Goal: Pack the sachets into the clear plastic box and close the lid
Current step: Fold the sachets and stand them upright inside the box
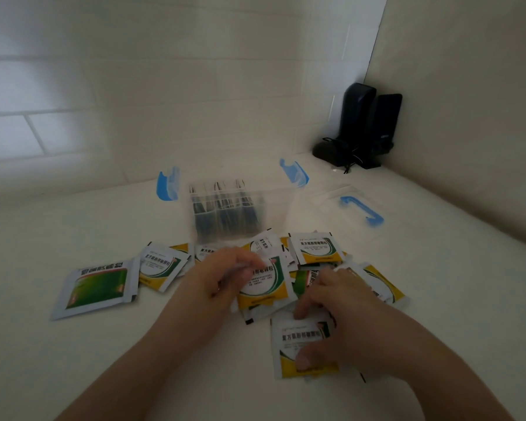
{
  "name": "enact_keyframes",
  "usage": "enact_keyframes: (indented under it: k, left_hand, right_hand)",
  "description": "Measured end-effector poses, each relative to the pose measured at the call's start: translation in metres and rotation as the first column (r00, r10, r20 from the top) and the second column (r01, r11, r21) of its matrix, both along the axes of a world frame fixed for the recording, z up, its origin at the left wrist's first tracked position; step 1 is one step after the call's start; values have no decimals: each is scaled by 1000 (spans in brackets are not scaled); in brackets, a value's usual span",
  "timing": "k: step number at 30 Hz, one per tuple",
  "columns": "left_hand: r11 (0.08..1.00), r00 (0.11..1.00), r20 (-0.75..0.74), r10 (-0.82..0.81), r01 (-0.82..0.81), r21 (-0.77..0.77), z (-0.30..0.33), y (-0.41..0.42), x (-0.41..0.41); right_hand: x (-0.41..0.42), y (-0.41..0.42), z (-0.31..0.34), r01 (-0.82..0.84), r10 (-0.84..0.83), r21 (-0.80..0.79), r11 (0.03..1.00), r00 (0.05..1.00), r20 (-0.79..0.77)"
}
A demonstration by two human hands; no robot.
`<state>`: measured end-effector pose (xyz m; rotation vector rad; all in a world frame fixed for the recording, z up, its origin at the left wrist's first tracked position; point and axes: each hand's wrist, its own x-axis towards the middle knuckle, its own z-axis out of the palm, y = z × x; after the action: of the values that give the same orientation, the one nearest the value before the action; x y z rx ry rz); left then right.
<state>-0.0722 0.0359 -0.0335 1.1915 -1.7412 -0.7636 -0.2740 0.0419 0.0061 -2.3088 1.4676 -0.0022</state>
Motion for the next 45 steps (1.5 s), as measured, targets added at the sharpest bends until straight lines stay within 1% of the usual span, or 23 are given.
enact_keyframes:
  k: [3,6,8,10,11,13,15,17,19,21,24,27,29,31,33,35,36,37,39,41,42,43,45]
  left_hand:
    - [999,996,88,31,-27,-40,0,-1,-1]
    - [996,992,95,83,-80,-44,1,-2,-1]
    - [995,992,87,92,-88,-49,2,0,-1]
    - [1000,999,48,24,-23,-16,5,2,-4]
    - [1000,999,21,-26,26,4,5,3,-5]
    - [991,991,-40,-128,129,41,6,4,-9]
    - [972,972,-63,-226,230,50,7,5,-11]
    - [963,965,-40,-259,261,62,6,6,-11]
    - [974,977,-11,-211,212,80,4,5,-12]
    - [986,987,27,-160,158,59,0,4,-10]
    - [986,990,5,-139,138,90,-1,5,-8]
    - [993,996,-33,-87,89,72,0,5,-7]
    - [997,995,-80,-59,63,44,1,4,-6]
    - [997,994,-92,-61,64,39,0,3,-6]
    - [998,998,7,-64,64,29,-1,3,-4]
    - [999,992,122,-45,43,20,-4,1,-3]
    - [1000,989,146,-28,26,17,-5,1,-2]
    - [1000,988,153,-14,11,19,-5,0,-1]
    - [999,991,135,11,-15,31,-6,-2,-1]
    - [998,993,110,40,-44,35,-4,-2,0]
    - [998,996,82,45,-49,49,-1,-1,-1]
    - [997,998,39,42,-45,67,2,0,-3]
    - [993,992,-110,64,-53,102,10,5,-9]
  right_hand:
    - [3,3,-4,-27,27,1,1000,996,88]
    - [1,5,-3,32,-44,45,998,959,281]
    - [0,3,1,53,-66,42,998,884,463]
    - [1,2,4,94,-70,-4,996,775,628]
    - [3,2,4,122,-68,-32,992,732,677]
    - [10,3,0,170,-61,-80,982,694,718]
    - [18,4,-7,197,-46,-134,971,705,708]
    - [23,4,-13,220,-15,-222,950,742,671]
    - [26,4,-16,232,4,-268,935,749,663]
    - [27,2,-16,256,-4,-257,932,716,698]
    - [14,-11,-16,383,-108,-256,888,714,692]
    - [-9,-27,-22,480,-259,-322,816,801,539]
    - [-14,-33,-30,468,-320,-308,828,847,425]
    - [-11,-36,-36,435,-311,-306,847,872,379]
    - [-6,-40,-36,429,-313,-324,843,882,354]
    - [-4,-42,-33,387,-299,-404,829,917,265]
    - [-3,-42,-31,377,-299,-451,809,924,238]
    - [-3,-41,-28,391,-307,-493,777,920,246]
    - [-5,-34,-21,468,-310,-553,690,880,359]
    - [-4,-27,-15,510,-209,-605,612,841,498]
    - [0,-22,-14,481,-123,-637,603,845,521]
    - [6,-18,-14,424,-37,-663,617,858,513]
    - [21,-8,-18,261,92,-689,676,898,430]
